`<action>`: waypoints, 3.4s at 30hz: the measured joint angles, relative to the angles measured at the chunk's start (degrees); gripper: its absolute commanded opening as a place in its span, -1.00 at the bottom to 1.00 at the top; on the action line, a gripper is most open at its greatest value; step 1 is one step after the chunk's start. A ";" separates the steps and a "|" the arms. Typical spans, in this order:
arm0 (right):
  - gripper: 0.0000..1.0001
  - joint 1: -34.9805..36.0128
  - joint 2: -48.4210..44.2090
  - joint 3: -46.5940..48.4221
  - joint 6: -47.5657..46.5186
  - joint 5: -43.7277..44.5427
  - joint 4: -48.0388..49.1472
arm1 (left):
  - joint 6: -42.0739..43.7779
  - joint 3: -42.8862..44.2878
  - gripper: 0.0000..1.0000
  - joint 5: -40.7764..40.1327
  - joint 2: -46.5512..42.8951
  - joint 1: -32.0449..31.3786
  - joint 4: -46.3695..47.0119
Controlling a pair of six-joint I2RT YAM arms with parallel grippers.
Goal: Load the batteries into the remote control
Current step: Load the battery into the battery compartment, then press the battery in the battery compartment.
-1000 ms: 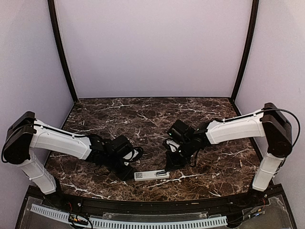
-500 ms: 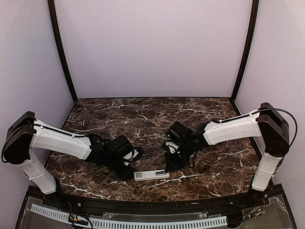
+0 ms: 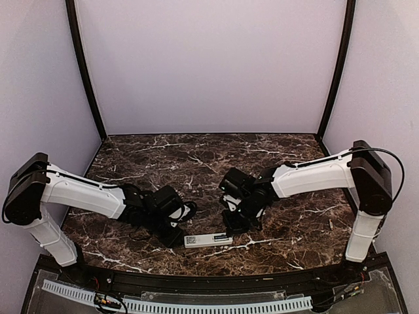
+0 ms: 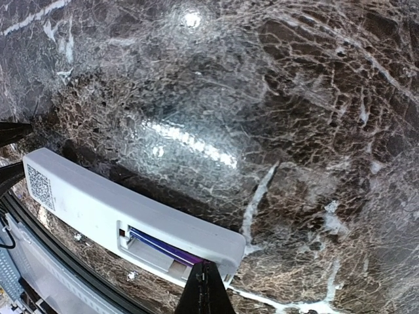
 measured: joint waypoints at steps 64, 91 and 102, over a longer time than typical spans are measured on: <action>-0.19 0.72 -10.10 2.62 -30.12 1.62 1.53 | -1.20 0.11 0.20 -6.64 -9.35 0.00 -1.60; -0.33 -1.77 1.25 1.55 -81.66 -4.42 3.52 | -2.51 -0.07 0.22 -13.11 -11.02 0.00 -1.42; -0.34 -2.01 3.23 1.66 -82.09 -5.49 2.58 | -1.99 0.20 0.24 -15.69 -10.82 0.00 -2.56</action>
